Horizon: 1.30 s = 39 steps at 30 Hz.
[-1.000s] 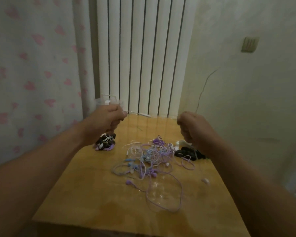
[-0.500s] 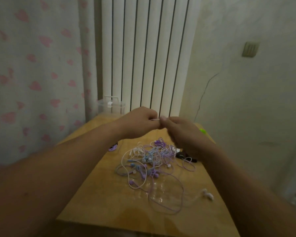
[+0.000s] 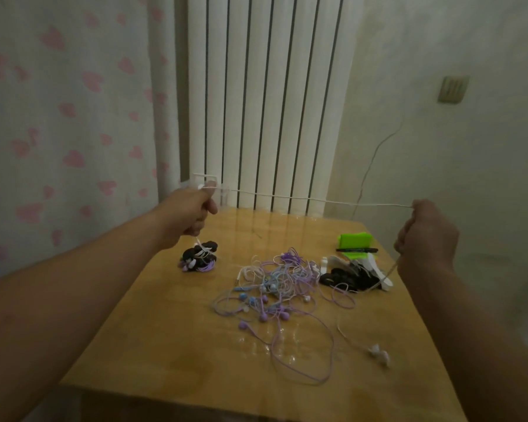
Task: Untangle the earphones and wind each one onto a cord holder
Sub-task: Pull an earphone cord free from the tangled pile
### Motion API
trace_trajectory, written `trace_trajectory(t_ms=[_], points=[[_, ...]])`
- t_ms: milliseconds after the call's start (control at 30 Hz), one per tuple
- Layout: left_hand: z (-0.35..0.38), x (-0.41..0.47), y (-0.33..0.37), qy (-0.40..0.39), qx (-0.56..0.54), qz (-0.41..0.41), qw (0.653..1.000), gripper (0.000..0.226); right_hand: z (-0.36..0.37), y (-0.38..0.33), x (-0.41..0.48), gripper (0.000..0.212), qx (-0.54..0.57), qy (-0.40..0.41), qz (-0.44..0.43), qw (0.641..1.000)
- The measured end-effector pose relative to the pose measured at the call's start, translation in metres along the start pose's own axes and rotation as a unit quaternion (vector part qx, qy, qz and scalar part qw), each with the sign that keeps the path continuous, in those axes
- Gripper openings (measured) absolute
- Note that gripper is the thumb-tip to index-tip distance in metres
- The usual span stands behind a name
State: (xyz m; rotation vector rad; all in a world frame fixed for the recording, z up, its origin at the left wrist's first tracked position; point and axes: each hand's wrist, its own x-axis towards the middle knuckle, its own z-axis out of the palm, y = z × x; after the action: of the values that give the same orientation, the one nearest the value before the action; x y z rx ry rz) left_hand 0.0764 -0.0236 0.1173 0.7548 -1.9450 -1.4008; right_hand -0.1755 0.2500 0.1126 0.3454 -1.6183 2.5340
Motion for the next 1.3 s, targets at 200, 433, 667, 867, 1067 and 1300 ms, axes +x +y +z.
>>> trace_trajectory(t_ms=[200,433,667,867,1067,1300], points=[[0.019,-0.013,0.019,-0.057,-0.155,-0.004,0.986,0.037,0.013,0.013,-0.042,0.028,-0.152,-0.204,0.01,0.967],[0.075,-0.039,0.07,-0.164,-0.187,0.064,0.966,0.029,0.071,0.034,-0.121,0.038,-0.297,-0.562,-0.024,0.772],[0.054,-0.029,0.06,-0.016,-0.023,0.191,0.981,0.038,0.087,-0.002,-0.079,0.039,-0.149,-0.406,-0.039,0.901],[0.077,-0.03,0.009,-0.144,0.116,0.16,0.97,0.063,0.096,-0.033,-0.071,0.034,-0.068,-0.464,0.002,0.883],[0.073,-0.035,0.005,-0.127,0.058,0.159,0.977,0.041,0.077,-0.018,-0.073,0.029,-0.106,-0.51,0.043,0.853],[0.027,-0.04,-0.064,-0.005,0.019,-0.05,0.999,0.035,0.051,0.018,-0.077,0.025,-0.203,-0.44,0.119,0.867]])
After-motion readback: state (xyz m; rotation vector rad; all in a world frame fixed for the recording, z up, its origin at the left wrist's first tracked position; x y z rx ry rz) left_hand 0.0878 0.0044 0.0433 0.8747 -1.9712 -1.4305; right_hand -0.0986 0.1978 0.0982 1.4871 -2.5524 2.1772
